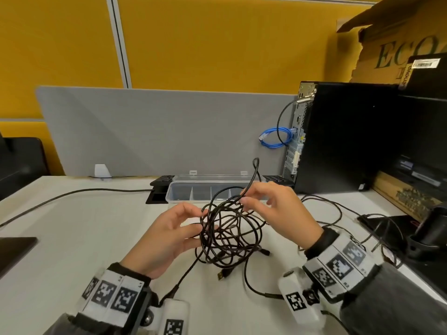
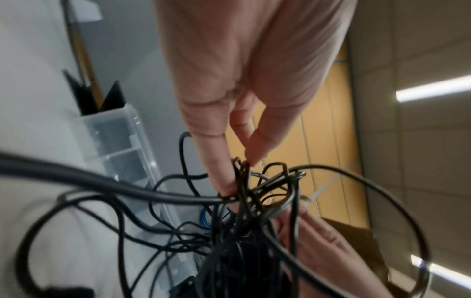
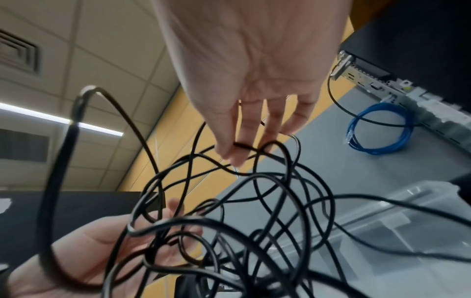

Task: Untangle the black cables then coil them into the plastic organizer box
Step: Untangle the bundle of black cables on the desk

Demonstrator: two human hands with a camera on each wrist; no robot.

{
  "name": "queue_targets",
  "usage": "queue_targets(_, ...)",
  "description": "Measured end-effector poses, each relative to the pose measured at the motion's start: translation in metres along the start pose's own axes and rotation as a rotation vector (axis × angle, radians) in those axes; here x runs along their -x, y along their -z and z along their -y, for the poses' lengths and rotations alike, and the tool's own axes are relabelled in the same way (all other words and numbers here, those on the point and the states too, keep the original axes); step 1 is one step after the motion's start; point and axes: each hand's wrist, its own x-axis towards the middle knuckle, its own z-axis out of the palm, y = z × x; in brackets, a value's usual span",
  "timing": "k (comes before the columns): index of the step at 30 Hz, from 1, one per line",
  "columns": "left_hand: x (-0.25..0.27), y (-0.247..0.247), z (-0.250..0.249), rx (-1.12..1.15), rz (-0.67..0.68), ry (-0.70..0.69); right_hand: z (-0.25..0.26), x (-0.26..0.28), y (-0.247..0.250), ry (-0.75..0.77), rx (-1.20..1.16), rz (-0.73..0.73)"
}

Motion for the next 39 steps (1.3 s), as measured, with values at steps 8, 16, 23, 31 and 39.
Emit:
queue_targets(8,0.004,-0.003,-0.009,-0.338,-0.067,-0.1,0.011,-0.005,0.012,0.077,-0.081,-0.227)
queue_targets(16,0.001,0.01,-0.01,-0.358,-0.094,-0.018,0.001,-0.013,0.058,0.076,-0.063,-0.274)
queue_targets(23,0.001,0.012,-0.008,-0.402,-0.129,-0.094,-0.014,-0.009,0.082,0.253,0.541,-0.369)
queue_targets(31,-0.005,0.018,-0.002,-0.356,-0.346,-0.198,-0.032,-0.002,0.08,-0.033,0.568,0.061)
queue_targets(39,-0.007,0.016,0.002,-0.396,-0.343,-0.236,-0.039,0.006,0.038,-0.44,0.59,0.816)
